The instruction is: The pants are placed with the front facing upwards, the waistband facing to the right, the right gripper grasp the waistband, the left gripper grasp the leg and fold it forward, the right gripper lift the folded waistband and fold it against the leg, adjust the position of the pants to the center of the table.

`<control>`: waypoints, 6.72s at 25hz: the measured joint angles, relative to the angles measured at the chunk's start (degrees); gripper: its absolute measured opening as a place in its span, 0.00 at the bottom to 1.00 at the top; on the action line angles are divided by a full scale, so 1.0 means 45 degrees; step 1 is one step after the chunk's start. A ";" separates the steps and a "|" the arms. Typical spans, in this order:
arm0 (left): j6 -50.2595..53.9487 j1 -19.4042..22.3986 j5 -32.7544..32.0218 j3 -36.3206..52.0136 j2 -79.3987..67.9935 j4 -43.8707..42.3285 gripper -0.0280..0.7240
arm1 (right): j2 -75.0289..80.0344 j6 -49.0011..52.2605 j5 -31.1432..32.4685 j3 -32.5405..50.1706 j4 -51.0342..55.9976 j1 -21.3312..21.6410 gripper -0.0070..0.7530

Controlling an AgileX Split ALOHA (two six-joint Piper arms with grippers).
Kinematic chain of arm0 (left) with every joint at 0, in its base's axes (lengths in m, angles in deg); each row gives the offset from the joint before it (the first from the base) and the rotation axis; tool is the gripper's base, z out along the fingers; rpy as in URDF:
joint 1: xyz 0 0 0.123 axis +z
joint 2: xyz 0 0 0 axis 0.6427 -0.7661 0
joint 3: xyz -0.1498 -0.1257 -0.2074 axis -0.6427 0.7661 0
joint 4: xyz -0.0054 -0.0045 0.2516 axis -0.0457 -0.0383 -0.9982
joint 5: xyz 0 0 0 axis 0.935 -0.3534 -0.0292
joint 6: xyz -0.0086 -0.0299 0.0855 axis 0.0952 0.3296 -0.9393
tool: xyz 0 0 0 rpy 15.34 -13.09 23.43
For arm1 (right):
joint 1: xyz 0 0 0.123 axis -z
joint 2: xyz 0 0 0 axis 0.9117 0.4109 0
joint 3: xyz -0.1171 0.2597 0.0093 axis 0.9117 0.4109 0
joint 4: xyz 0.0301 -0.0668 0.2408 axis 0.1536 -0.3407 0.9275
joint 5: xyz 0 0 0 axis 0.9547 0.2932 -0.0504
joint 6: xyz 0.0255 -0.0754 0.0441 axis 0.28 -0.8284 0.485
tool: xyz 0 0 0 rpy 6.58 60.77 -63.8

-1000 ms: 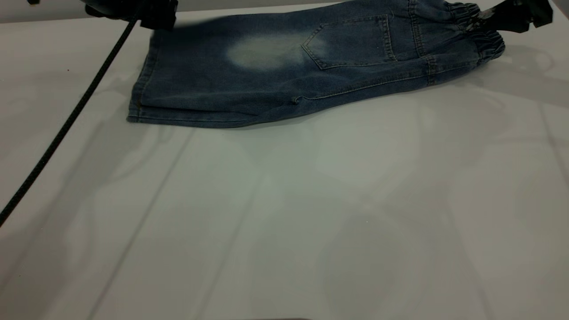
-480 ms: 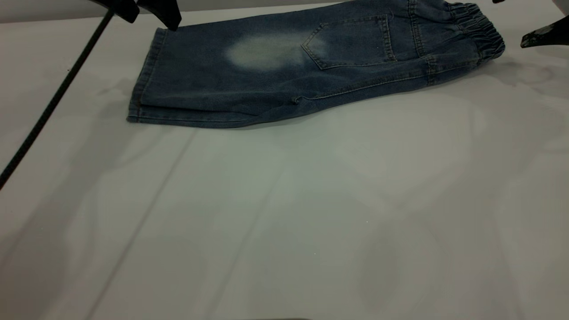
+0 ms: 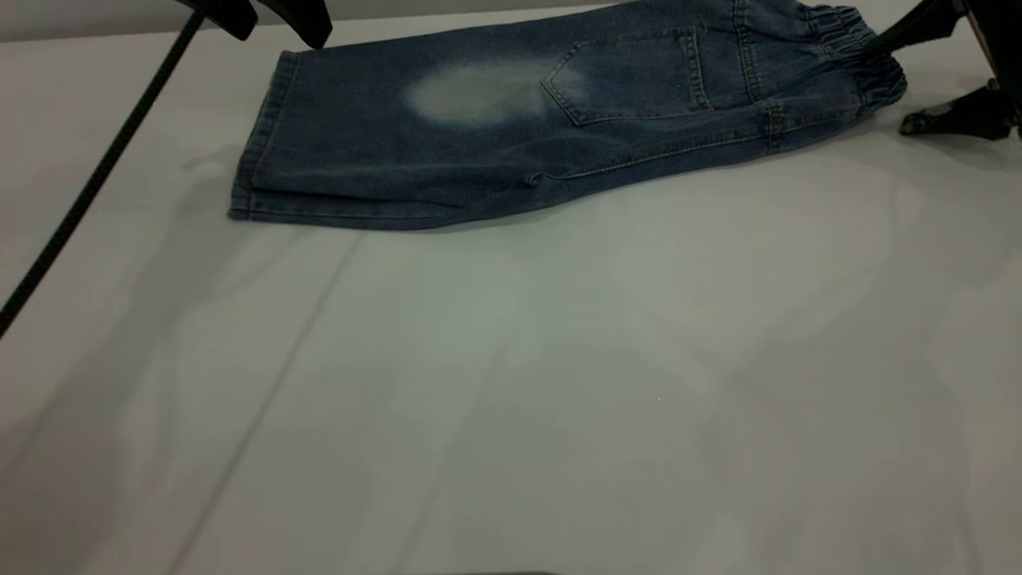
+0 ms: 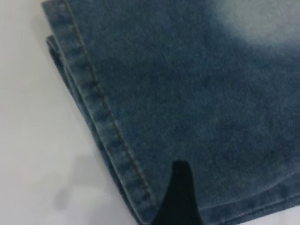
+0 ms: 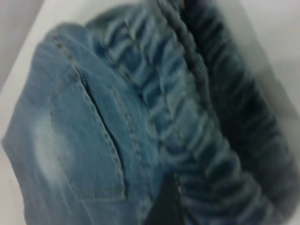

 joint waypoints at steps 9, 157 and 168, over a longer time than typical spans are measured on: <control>0.0012 -0.0568 0.0001 0.0000 0.0000 0.0054 0.80 | 0.0540 -0.0952 0.0689 -0.0555 0.0534 -0.0860 0.69; -0.0046 -0.3215 -0.7130 -1.0566 -0.6447 0.0868 0.80 | -0.1583 -0.0167 0.2530 -0.2309 -0.1159 -0.4470 0.78; 0.1457 -0.3155 -0.7130 -1.0578 -0.7112 -0.5248 0.79 | -0.1583 -0.0154 0.2678 -0.2309 -0.1246 -0.4470 0.78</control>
